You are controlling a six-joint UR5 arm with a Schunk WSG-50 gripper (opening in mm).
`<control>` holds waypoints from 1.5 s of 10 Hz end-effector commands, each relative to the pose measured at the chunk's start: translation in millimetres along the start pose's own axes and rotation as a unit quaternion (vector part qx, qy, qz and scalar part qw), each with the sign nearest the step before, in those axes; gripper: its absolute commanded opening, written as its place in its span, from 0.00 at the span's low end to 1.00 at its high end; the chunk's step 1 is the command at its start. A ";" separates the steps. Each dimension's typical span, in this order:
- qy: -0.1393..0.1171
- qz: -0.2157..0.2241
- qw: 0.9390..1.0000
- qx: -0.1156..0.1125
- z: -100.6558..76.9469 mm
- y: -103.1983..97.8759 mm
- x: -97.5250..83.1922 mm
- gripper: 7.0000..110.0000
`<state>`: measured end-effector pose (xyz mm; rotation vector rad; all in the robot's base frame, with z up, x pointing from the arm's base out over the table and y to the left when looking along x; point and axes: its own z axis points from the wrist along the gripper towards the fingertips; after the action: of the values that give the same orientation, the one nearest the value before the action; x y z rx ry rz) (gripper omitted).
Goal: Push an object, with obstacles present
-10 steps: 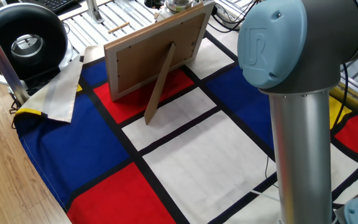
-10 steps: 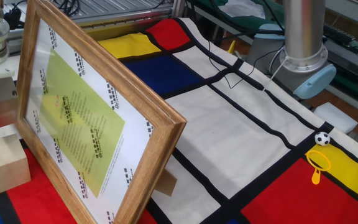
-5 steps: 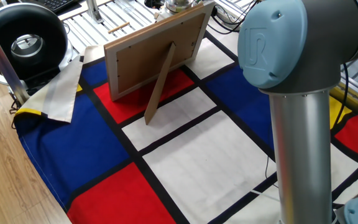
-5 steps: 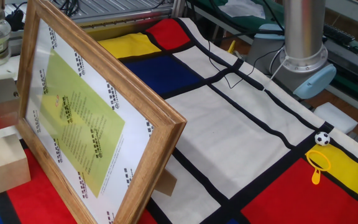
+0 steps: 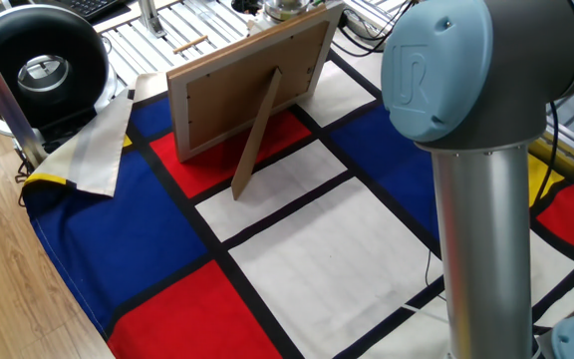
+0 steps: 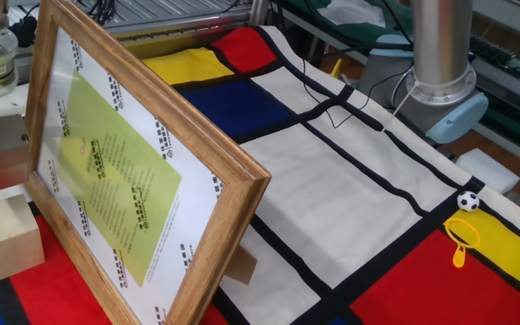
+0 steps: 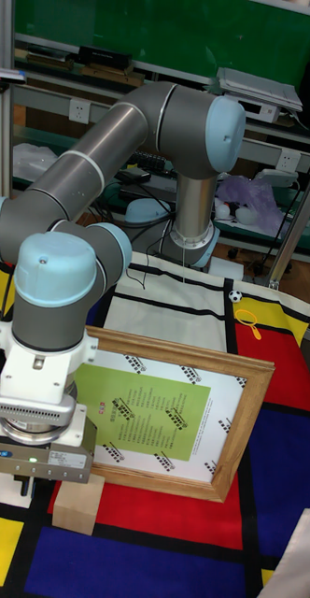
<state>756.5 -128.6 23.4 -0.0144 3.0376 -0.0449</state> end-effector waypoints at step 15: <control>0.010 0.028 0.999 -0.024 -1.9 27.1 -2.5 0.00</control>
<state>758.8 -106.9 23.2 0.0441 3.0542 -0.0013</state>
